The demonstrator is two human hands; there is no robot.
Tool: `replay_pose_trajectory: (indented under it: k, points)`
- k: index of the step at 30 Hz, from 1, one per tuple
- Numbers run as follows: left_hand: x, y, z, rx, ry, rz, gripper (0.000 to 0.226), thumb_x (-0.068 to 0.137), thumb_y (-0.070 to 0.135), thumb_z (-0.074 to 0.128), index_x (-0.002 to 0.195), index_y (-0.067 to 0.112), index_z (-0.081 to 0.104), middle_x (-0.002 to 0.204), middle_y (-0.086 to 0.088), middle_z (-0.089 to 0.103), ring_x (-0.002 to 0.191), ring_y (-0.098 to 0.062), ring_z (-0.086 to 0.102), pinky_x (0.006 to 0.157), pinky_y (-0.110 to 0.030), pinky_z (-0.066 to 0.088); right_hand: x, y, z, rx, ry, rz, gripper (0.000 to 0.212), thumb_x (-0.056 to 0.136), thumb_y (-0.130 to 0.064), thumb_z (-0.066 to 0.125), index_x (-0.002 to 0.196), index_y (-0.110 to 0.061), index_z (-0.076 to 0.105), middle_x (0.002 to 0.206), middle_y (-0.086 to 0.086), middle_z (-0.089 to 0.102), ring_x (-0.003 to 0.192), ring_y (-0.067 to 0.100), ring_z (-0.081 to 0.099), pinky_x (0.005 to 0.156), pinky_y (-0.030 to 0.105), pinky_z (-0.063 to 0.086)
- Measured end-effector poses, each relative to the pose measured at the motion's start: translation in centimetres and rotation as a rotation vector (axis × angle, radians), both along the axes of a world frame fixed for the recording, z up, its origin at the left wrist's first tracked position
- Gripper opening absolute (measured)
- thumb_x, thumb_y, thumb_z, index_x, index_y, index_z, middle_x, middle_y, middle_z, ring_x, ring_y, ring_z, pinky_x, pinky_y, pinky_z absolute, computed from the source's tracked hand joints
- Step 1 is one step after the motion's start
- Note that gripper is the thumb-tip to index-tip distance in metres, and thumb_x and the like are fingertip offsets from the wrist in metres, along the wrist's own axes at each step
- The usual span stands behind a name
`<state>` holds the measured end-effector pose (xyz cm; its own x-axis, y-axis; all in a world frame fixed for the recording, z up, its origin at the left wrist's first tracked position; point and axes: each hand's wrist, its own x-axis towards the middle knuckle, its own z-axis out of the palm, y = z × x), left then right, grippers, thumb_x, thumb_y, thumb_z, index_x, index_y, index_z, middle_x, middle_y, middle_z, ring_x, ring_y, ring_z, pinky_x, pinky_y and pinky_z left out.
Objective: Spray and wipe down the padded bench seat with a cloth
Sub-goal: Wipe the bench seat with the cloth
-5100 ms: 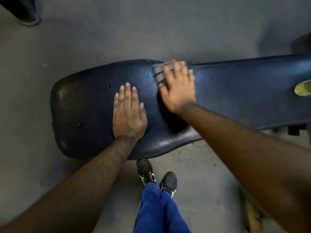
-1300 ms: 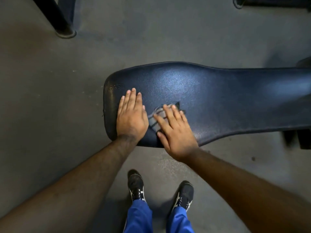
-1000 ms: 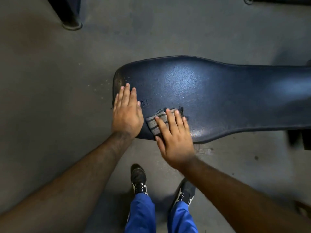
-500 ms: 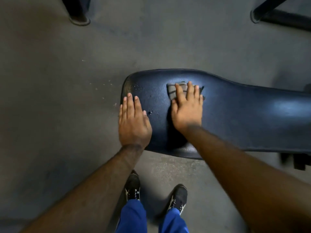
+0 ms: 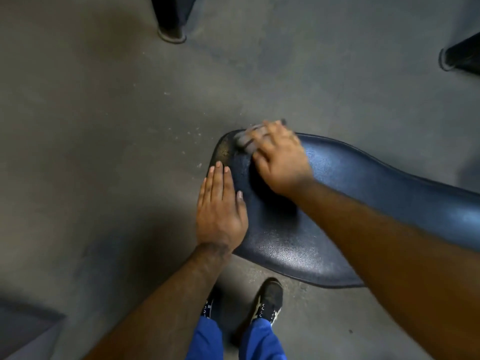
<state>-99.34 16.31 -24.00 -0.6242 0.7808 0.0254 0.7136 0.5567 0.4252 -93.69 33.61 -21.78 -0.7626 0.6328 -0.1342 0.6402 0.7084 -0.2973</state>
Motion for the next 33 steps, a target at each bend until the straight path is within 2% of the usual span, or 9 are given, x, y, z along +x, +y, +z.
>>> replay_pose_trajectory:
  k: [2, 6, 10, 14, 18, 22, 26, 30, 33]
  points:
    - [0.0, -0.1, -0.1, -0.012, -0.007, -0.006, 0.06, 0.096, 0.03, 0.037, 0.148, 0.001, 0.037, 0.157, -0.016, 0.033, 0.147, -0.027, 0.028, 0.12, -0.041, 0.024, -1.8, -1.1, 0.0, -0.007, -0.038, -0.232, 0.057, 0.093, -0.041, 0.037, 0.148, -0.027, 0.044, 0.159, 0.013, 0.033, 0.148, 0.036, 0.024, 0.121, 0.051, 0.017]
    - [-0.3, -0.2, 0.0, 0.005, -0.012, -0.023, 0.059, 0.096, 0.03, 0.037, 0.147, 0.001, 0.039, 0.155, -0.018, 0.036, 0.146, -0.027, 0.029, 0.12, -0.042, 0.024, -1.1, -1.3, -0.1, -0.002, 0.03, 0.308, 0.055, 0.095, -0.045, 0.035, 0.149, -0.034, 0.041, 0.161, 0.006, 0.031, 0.15, 0.03, 0.022, 0.122, 0.049, 0.016]
    - [-0.3, -0.2, 0.0, 0.012, -0.047, -0.017, 0.059, 0.096, 0.031, 0.037, 0.149, 0.004, 0.037, 0.157, -0.013, 0.033, 0.148, -0.024, 0.026, 0.121, -0.04, 0.021, -2.1, -1.0, -0.2, -0.014, 0.002, -0.024, 0.055, 0.094, -0.041, 0.036, 0.148, -0.032, 0.042, 0.161, 0.009, 0.03, 0.15, 0.032, 0.021, 0.123, 0.05, 0.015]
    - [-1.4, -1.5, 0.7, 0.043, -0.168, -0.086, 0.058, 0.097, 0.034, 0.039, 0.148, 0.006, 0.04, 0.156, -0.011, 0.035, 0.147, -0.023, 0.027, 0.12, -0.042, 0.025, -0.8, -1.0, -0.3, 0.093, 0.023, 0.366, 0.056, 0.095, -0.045, 0.035, 0.148, -0.03, 0.043, 0.159, 0.008, 0.036, 0.148, 0.031, 0.029, 0.12, 0.048, 0.023]
    - [-3.5, -6.4, 1.9, -0.031, -0.187, -0.11, 0.056, 0.097, 0.034, 0.04, 0.148, 0.012, 0.04, 0.156, -0.004, 0.036, 0.145, -0.018, 0.029, 0.12, -0.034, 0.023, -2.1, -3.1, 0.0, 0.068, -0.036, -0.03, 0.058, 0.096, -0.045, 0.033, 0.15, -0.025, 0.041, 0.159, 0.014, 0.032, 0.148, 0.038, 0.025, 0.121, 0.051, 0.019]
    - [-4.1, -9.3, 2.5, -0.093, -0.231, -0.021, 0.056, 0.096, 0.031, 0.035, 0.148, 0.011, 0.04, 0.155, -0.006, 0.037, 0.146, -0.019, 0.029, 0.119, -0.033, 0.024, -0.1, -6.7, -0.1, 0.112, 0.014, 0.504, 0.057, 0.094, -0.048, 0.035, 0.146, -0.028, 0.047, 0.16, 0.01, 0.033, 0.149, 0.033, 0.025, 0.122, 0.051, 0.019]
    - [-4.4, -10.2, 3.1, -0.103, -0.223, -0.016, 0.057, 0.094, 0.028, 0.039, 0.148, 0.009, 0.039, 0.155, -0.008, 0.038, 0.146, -0.022, 0.029, 0.118, -0.033, 0.022, -1.7, -8.3, 0.0, 0.067, -0.046, 0.046, 0.059, 0.094, -0.048, 0.035, 0.149, -0.027, 0.041, 0.163, 0.013, 0.025, 0.151, 0.037, 0.017, 0.122, 0.054, 0.015]
    - [-4.5, -10.6, 3.6, -0.071, -0.238, 0.04, 0.051, 0.097, 0.018, 0.046, 0.146, 0.006, 0.042, 0.153, -0.012, 0.039, 0.145, -0.026, 0.03, 0.117, -0.036, 0.023, 2.1, -13.4, 0.0, 0.125, 0.025, 0.584, 0.05, 0.094, -0.046, 0.047, 0.141, -0.03, 0.052, 0.158, 0.009, 0.038, 0.149, 0.033, 0.027, 0.121, 0.052, 0.021]
    - [-4.0, -10.8, 3.8, -0.049, -0.257, 0.037, 0.05, 0.097, 0.017, 0.046, 0.146, 0.006, 0.041, 0.154, -0.012, 0.038, 0.146, -0.025, 0.029, 0.117, -0.036, 0.023, 2.0, -11.4, 0.4, 0.101, 0.002, 0.243, 0.058, 0.095, -0.048, 0.042, 0.149, -0.028, 0.041, 0.162, 0.011, 0.029, 0.151, 0.034, 0.02, 0.121, 0.054, 0.02]
